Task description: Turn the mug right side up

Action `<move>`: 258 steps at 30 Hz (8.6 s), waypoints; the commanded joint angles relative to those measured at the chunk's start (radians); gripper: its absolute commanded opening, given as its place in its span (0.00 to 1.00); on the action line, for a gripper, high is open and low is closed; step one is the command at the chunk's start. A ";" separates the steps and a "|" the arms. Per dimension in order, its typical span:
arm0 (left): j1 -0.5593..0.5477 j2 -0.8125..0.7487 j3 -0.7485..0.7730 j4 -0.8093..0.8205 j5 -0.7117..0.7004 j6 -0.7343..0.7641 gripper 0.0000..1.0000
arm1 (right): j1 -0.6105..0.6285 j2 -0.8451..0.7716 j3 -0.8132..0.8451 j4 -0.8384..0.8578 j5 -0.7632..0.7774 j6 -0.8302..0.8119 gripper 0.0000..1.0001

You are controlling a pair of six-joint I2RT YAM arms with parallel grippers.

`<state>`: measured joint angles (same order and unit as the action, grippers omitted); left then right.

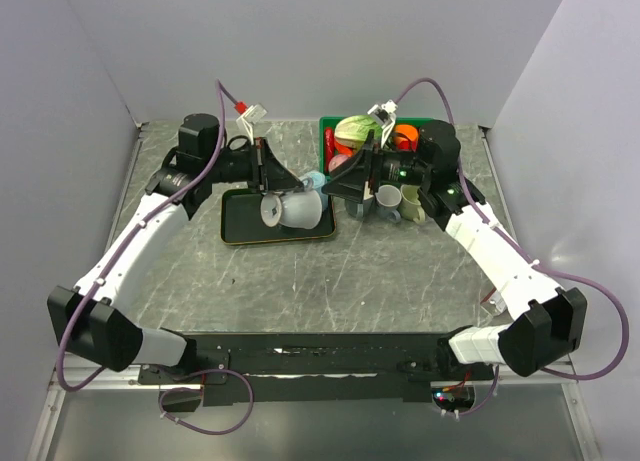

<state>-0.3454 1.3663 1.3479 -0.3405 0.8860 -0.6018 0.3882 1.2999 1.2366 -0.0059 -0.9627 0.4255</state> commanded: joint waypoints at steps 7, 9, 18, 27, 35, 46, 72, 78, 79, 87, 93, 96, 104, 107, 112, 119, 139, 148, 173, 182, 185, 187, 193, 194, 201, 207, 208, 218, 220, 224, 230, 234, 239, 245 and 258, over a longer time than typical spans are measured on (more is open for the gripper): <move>-0.072 -0.114 0.005 0.231 0.238 -0.012 0.01 | 0.034 0.022 0.095 0.080 -0.129 -0.113 0.86; -0.078 -0.115 0.008 0.236 0.252 -0.015 0.01 | 0.034 0.029 0.106 0.078 -0.160 -0.123 0.84; -0.109 -0.121 0.005 0.276 0.251 -0.049 0.01 | 0.066 0.038 0.119 0.064 -0.209 -0.160 0.60; -0.113 -0.118 -0.001 0.279 0.235 -0.055 0.01 | 0.107 0.048 0.133 0.014 -0.195 -0.205 0.30; -0.113 -0.098 0.013 0.195 0.205 -0.012 0.04 | 0.107 0.029 0.173 -0.178 -0.104 -0.344 0.00; -0.112 -0.093 0.051 0.008 -0.089 0.154 0.96 | 0.107 -0.014 0.334 -0.634 0.258 -0.726 0.00; -0.089 -0.070 0.048 -0.088 -0.541 0.171 0.96 | -0.054 0.071 0.146 -1.154 1.059 -1.438 0.00; -0.081 -0.101 -0.010 -0.025 -0.530 0.169 0.96 | -0.149 0.139 0.068 -1.028 1.150 -1.476 0.00; -0.078 -0.105 -0.024 -0.020 -0.529 0.172 0.96 | -0.156 0.169 0.061 -1.013 1.167 -1.484 0.00; -0.075 -0.087 -0.024 -0.018 -0.526 0.204 0.96 | -0.196 0.335 0.124 -0.916 1.246 -1.490 0.00; -0.075 -0.055 -0.004 -0.045 -0.519 0.215 0.96 | -0.207 0.455 0.168 -0.858 1.279 -1.479 0.00; -0.075 -0.049 -0.001 -0.043 -0.512 0.214 0.96 | -0.212 0.466 0.175 -0.844 1.289 -1.486 0.00; -0.075 -0.035 -0.009 -0.031 -0.507 0.208 0.96 | -0.215 0.450 0.123 -0.861 1.204 -1.449 0.30; -0.073 -0.038 -0.016 -0.026 -0.499 0.203 0.96 | -0.216 0.464 0.136 -0.884 1.173 -1.418 0.35; -0.073 -0.042 -0.021 -0.012 -0.479 0.192 0.96 | -0.216 0.483 0.155 -0.891 1.144 -1.406 0.41; -0.069 -0.055 -0.039 -0.011 -0.483 0.194 0.96 | -0.216 0.469 0.161 -0.913 1.104 -1.377 0.48; -0.053 -0.072 -0.056 -0.078 -0.458 0.206 0.96 | -0.273 0.179 0.170 -0.637 0.999 -0.943 1.00; -0.017 -0.099 -0.095 -0.072 -0.532 0.178 0.96 | -0.307 0.145 0.269 -0.761 1.314 -0.125 1.00; 0.054 -0.078 -0.085 -0.094 -0.633 0.119 0.96 | -0.506 0.148 -0.111 -0.881 1.291 0.608 0.65; 0.072 -0.050 -0.059 -0.101 -0.619 0.117 0.96 | -0.526 0.248 -0.103 -0.772 1.266 0.599 0.61; 0.074 -0.050 -0.058 -0.107 -0.627 0.120 0.96 | -0.528 0.257 -0.095 -0.763 1.266 0.595 0.57; 0.077 -0.056 -0.065 -0.103 -0.627 0.119 0.96 | -0.535 0.268 -0.103 -0.743 1.263 0.581 0.57; 0.082 -0.050 -0.067 -0.098 -0.621 0.112 0.96 | -0.574 0.328 -0.088 -0.658 1.228 0.509 0.52; 0.082 -0.049 -0.066 -0.101 -0.622 0.114 0.96 | -0.578 0.337 -0.077 -0.645 1.220 0.498 0.51; 0.085 -0.032 -0.061 -0.103 -0.633 0.100 0.96 | -0.586 0.348 -0.088 -0.579 1.167 0.429 0.53; 0.085 -0.001 -0.070 -0.112 -0.662 0.080 0.96 | -0.586 0.228 -0.150 -0.601 1.164 0.415 0.70; 0.085 0.005 -0.078 -0.103 -0.660 0.091 0.96 | -0.585 0.208 -0.160 -0.609 1.164 0.415 0.72; 0.086 0.112 -0.145 0.055 -0.780 0.347 0.96 | -0.585 -0.013 -0.132 -0.689 1.196 0.337 0.84; 0.097 0.167 -0.069 0.034 -0.881 0.282 0.96 | -0.585 -0.048 -0.112 -0.701 1.193 0.303 0.85; 0.105 0.391 0.190 -0.170 -1.039 0.016 0.96 | -0.586 -0.097 -0.091 -0.732 1.210 0.260 0.85; 0.108 0.614 0.431 -0.432 -0.980 -0.321 0.99 | -0.585 -0.136 -0.101 -0.740 1.222 0.256 0.85; 0.109 0.639 0.444 -0.466 -0.957 -0.505 0.99 | -0.586 -0.151 -0.118 -0.743 1.230 0.254 0.85; 0.108 0.632 0.401 -0.421 -0.915 -0.631 0.93 | -0.585 -0.163 -0.132 -0.746 1.249 0.242 0.85; 0.108 0.685 0.419 -0.396 -0.866 -0.696 0.73 | -0.586 -0.160 -0.132 -0.741 1.263 0.234 0.84; 0.108 0.754 0.439 -0.365 -0.811 -0.704 0.41 | -0.586 -0.171 -0.157 -0.730 1.286 0.234 0.84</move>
<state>-0.2333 2.0998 1.7519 -0.7158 0.0360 -1.3006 -0.1970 1.1637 1.0847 -0.7452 0.2840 0.6636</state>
